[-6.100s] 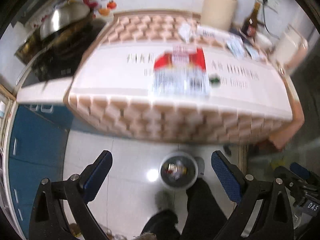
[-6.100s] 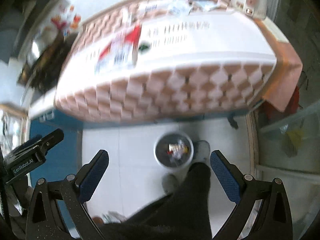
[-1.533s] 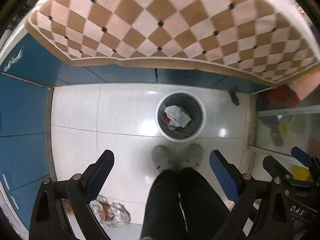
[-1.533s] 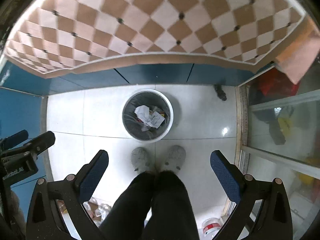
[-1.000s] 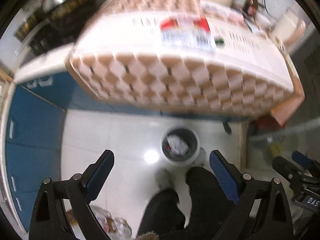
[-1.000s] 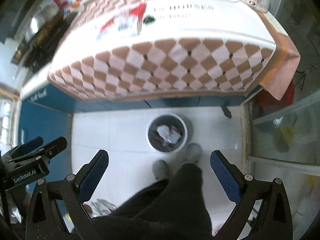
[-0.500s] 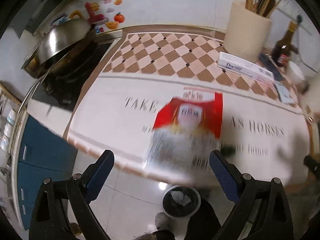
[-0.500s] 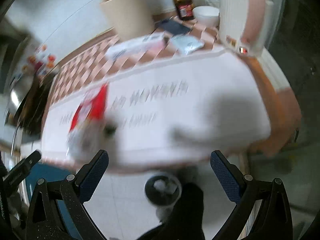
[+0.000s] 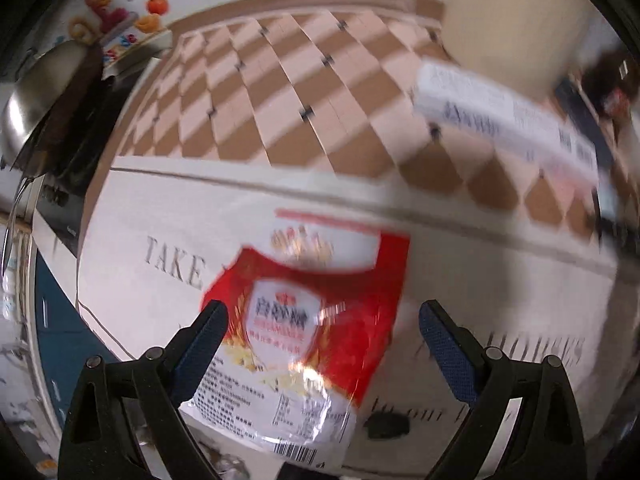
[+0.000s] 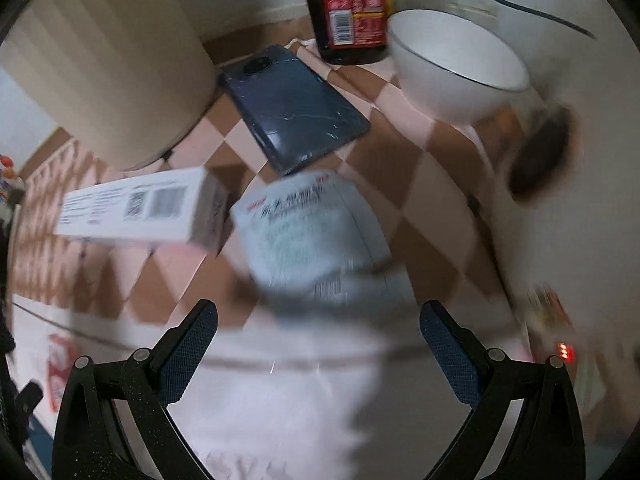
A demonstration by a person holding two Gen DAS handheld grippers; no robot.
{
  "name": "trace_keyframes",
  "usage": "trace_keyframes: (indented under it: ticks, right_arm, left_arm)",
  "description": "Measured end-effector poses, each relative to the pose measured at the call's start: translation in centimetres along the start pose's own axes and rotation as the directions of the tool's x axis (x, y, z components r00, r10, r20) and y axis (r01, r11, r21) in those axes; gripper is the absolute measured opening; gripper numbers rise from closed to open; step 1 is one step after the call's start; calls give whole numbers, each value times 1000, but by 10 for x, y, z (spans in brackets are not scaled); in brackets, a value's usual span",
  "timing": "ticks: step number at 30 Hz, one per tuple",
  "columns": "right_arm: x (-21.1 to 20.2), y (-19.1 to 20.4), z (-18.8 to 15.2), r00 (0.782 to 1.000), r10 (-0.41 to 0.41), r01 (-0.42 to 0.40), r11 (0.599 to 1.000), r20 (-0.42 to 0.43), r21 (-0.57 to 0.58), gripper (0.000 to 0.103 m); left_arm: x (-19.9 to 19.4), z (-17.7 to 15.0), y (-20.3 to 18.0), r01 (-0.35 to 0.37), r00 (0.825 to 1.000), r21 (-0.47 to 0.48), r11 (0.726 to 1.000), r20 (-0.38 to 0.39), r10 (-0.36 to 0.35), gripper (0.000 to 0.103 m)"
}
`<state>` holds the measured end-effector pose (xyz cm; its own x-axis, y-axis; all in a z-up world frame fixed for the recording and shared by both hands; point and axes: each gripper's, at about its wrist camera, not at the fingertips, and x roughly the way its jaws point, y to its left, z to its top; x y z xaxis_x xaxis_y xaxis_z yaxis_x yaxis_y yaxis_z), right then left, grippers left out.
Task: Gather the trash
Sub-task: 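Move both tools up to the counter toward the sachet and sugar bag, then grasp the white paper sachet with the right tool while the left grasps a small dark item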
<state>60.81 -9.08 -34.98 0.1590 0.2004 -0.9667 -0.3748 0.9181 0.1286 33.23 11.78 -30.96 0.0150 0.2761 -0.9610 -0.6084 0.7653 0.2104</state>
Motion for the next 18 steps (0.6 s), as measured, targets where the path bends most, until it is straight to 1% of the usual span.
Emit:
trace_keyframes:
  ticks: [2,3,4,6,7,9,10,12,13,14,17,18]
  right_arm:
    - [1,5,1,998,-43,46,998,56,-50,65]
    - [1,7,0,996,-58,63,996,73,-69,52]
    - [0,7,-1,995,-49,55,995,85,-77,34]
    - [-3,6,-7,995,-42,49,995,85,-89,9]
    - [-5,4,-12,997,-20,27,996,75,-83,9]
    - [-12,-2,-28,998,13,-8,997,59,-73,9]
    - [-16,-4,-39,998,27,-23,997,52,-71,9]
    - [-24,-7,-60,998,60,-58,996,31,-69,9]
    - [-29,-9,-74,997,77,-75,995,16,-70,8]
    - [-33,-10,-86,996,89,-89,994,6,-69,9]
    - [-40,-11,-117,994,106,-107,991,-21,-78,8]
    - [-41,-10,-125,994,106,-108,991,-25,-86,8]
  left_arm:
    - [4,-16,-2,-7,1000,32,999,-21,7,96]
    - [5,-20,-4,-3,1000,45,999,-29,5,96]
    - [5,-30,-4,11,999,55,998,-38,-9,96]
    - [2,-46,-5,42,998,74,996,-53,-38,90]
    - [1,-55,-6,57,997,83,995,-60,-52,86]
    - [-2,-75,-10,98,993,99,990,-78,-91,83]
    - [-3,-84,-13,120,990,108,987,-89,-110,79]
    - [-1,-95,-21,149,985,121,981,-104,-137,69]
    - [1,-99,-25,158,983,126,979,-111,-144,59]
    - [4,-102,-31,164,982,132,978,-116,-149,53]
    - [6,-100,-37,146,988,139,979,-79,-136,52]
    - [6,-98,-39,145,988,139,980,-65,-137,50]
